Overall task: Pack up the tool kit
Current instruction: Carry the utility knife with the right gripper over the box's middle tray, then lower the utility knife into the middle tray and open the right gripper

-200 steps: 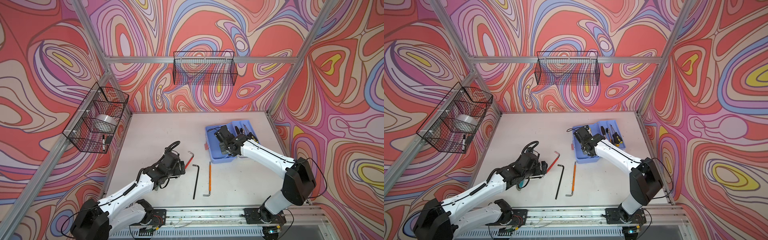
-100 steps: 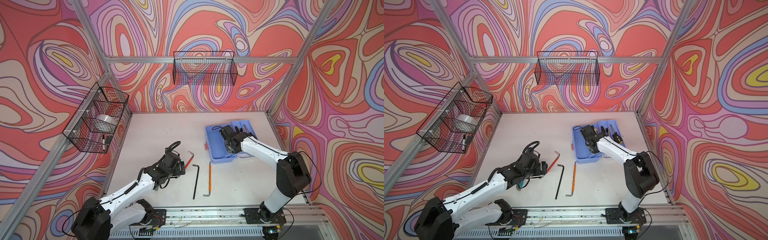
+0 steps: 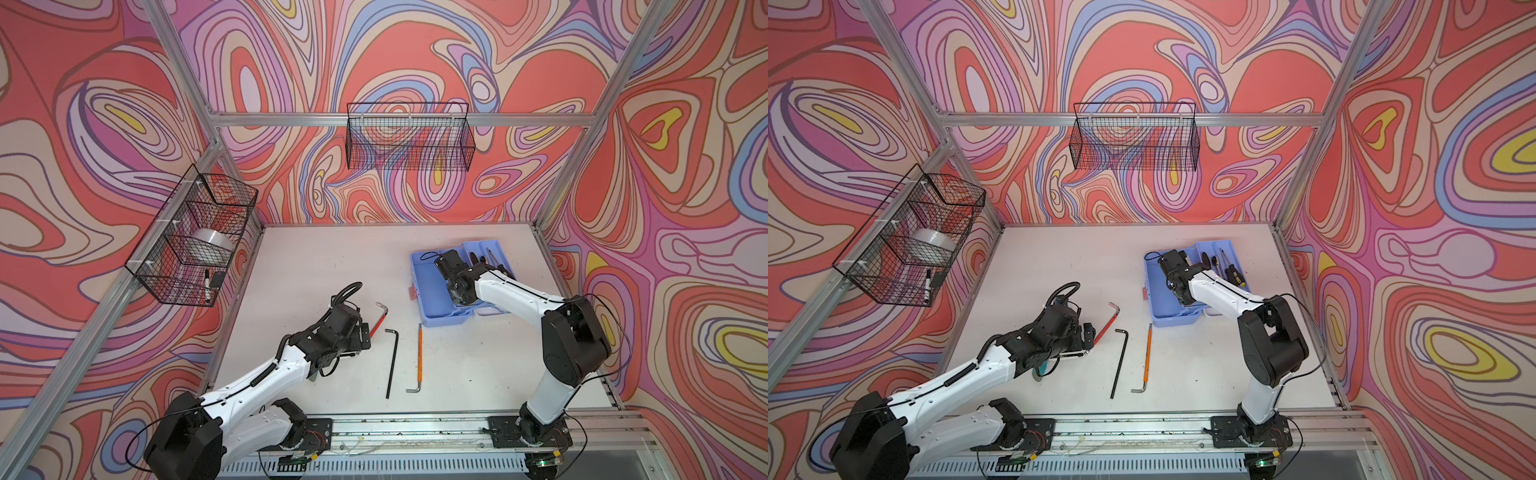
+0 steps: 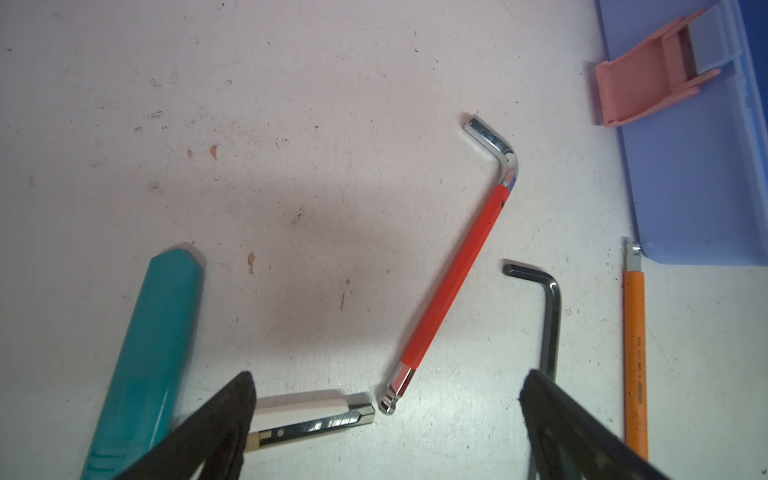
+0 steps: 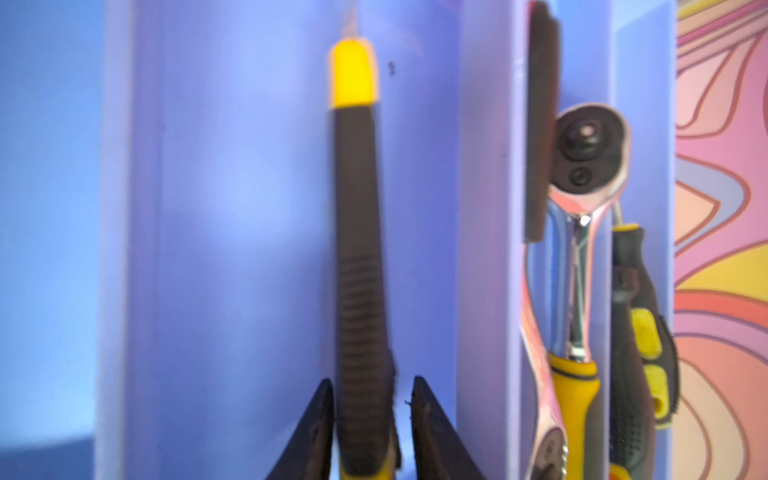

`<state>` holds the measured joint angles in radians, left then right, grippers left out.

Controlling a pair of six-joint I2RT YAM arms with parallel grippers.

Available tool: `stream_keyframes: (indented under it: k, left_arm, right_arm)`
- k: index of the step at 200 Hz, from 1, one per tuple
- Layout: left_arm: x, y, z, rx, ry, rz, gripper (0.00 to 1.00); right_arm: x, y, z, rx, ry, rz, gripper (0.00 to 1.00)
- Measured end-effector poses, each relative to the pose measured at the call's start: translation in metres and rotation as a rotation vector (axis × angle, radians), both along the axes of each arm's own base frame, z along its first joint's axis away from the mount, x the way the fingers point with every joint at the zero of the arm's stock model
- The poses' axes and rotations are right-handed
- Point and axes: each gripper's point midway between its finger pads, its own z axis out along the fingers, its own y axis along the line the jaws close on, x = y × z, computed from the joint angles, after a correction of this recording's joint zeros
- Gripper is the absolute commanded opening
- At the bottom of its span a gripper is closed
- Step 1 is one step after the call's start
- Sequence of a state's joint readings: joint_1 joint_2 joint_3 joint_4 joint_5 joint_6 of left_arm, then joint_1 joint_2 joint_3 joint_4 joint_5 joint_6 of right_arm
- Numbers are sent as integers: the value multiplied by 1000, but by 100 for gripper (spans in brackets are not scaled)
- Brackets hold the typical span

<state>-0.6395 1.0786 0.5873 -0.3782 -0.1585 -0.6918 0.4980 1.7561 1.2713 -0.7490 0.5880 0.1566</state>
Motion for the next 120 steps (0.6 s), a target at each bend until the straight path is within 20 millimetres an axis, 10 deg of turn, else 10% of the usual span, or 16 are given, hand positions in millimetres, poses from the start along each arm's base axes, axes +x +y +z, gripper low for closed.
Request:
stream_keyframes:
  k: [120]
  left_arm:
    - [0, 1, 0, 6, -2, 4, 100]
  right_arm:
    - [12, 12, 14, 60, -37, 4, 43]
